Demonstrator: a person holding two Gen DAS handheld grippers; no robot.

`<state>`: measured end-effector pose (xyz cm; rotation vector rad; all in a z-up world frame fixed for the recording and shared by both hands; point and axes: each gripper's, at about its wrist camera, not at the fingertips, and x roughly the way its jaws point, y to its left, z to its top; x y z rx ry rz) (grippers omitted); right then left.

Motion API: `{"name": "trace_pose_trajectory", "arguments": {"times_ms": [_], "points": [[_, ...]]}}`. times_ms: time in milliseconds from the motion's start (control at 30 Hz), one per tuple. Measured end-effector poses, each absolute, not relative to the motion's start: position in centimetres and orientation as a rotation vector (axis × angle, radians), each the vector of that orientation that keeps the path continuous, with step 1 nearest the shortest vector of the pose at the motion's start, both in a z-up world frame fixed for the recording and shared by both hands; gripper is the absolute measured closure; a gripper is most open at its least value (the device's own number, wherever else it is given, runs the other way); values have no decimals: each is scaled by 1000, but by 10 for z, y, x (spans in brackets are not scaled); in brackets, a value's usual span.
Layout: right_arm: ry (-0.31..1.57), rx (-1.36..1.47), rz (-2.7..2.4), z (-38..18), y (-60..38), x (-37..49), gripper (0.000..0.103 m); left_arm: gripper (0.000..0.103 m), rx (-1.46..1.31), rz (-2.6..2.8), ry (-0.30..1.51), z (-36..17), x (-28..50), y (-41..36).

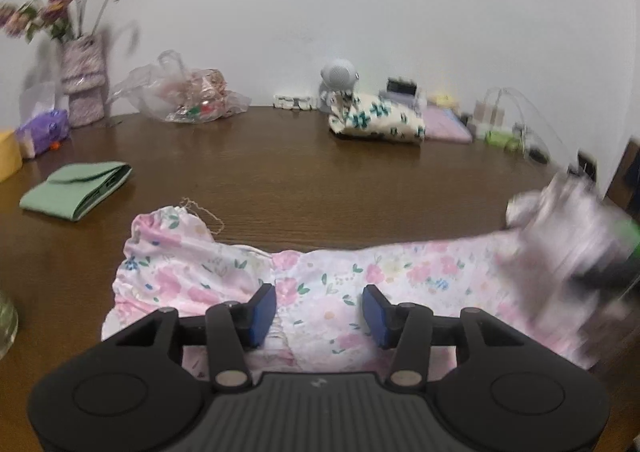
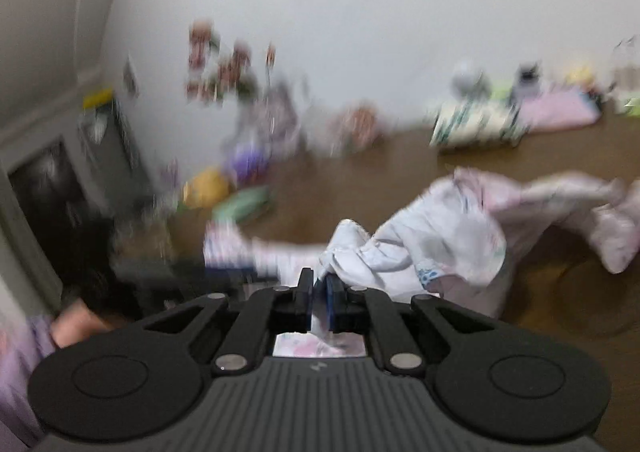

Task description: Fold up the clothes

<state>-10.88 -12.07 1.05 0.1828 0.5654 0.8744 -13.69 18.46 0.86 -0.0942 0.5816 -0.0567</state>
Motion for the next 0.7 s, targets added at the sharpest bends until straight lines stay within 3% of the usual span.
{"name": "trace_pose_trajectory", "arguments": {"times_ms": [133, 267, 533, 600, 633, 667, 700], "points": [[689, 168, 895, -9, -103, -95, 96, 56, -224, -178, 531, 23, -153, 185], [713, 139, 899, -14, -95, -94, 94, 49, -289, -383, 504, 29, -152, 166], [688, 85, 912, -11, -92, -112, 92, 49, -265, -561, 652, 23, -102, 125], [676, 71, 917, -11, -92, -116, 92, 53, -271, -554, 709, 15, -92, 123], [670, 65, 918, -11, -92, -118, 92, 73, -261, -544, 726, 12, -89, 122], [664, 59, 917, -11, -91, -120, 92, 100, -256, -536, 736, 9, -87, 121], [659, 67, 920, -8, -96, -121, 92, 98, -260, -528, 741, 6, -86, 121]]}}
